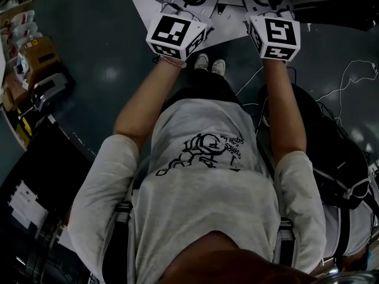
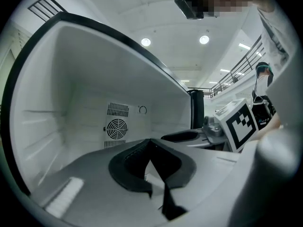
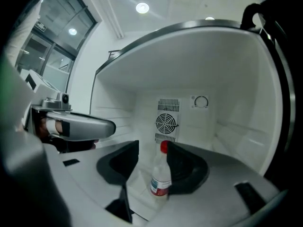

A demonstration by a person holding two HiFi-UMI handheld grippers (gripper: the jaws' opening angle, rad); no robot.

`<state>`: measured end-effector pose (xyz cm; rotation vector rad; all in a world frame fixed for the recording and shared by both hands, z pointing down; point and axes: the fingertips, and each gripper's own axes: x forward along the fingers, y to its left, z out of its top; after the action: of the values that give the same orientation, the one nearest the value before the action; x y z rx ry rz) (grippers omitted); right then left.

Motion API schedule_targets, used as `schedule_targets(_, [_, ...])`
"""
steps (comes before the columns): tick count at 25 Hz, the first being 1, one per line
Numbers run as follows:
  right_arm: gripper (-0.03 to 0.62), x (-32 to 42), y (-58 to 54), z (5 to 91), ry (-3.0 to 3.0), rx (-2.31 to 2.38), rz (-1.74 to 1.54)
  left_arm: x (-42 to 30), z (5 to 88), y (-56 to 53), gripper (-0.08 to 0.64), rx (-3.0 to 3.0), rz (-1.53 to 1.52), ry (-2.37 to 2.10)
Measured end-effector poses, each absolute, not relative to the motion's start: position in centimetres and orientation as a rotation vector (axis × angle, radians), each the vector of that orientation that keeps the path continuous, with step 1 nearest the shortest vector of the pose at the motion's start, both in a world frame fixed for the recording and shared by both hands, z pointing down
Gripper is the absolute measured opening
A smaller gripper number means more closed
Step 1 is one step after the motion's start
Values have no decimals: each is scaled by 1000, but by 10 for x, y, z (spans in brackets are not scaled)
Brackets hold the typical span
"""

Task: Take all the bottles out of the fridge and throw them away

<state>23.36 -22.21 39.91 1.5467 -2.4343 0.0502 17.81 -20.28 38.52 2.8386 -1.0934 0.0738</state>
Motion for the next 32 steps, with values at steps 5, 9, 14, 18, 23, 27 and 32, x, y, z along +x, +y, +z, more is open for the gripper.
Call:
schedule_targets(5, [173, 236, -239, 412, -2421, 1553, 70, 181, 397, -218, 9, 2832, 92, -1100])
schedule_targets(9, [190, 237, -252, 422, -2413, 1565, 89, 182, 406, -228, 9, 2831, 108, -1106])
schedule_targets(14, [212, 241, -264, 431, -2404, 1584, 107, 185, 414, -240, 9, 2824, 120, -1121])
schedule_targets(18, [224, 239, -274, 434, -2419, 1586, 127, 186, 419, -249, 9, 2817, 130, -1123])
schedule_targets(23, [224, 242, -289, 451, -2431, 1597, 154, 190, 433, -259, 9, 2805, 134, -1130])
schedule_targets(27, [224, 241, -295, 445, -2439, 1606, 170, 191, 424, -263, 9, 2801, 123, -1132])
schedule_targets(32, [222, 239, -301, 438, -2438, 1614, 167, 188, 414, -266, 9, 2808, 117, -1134])
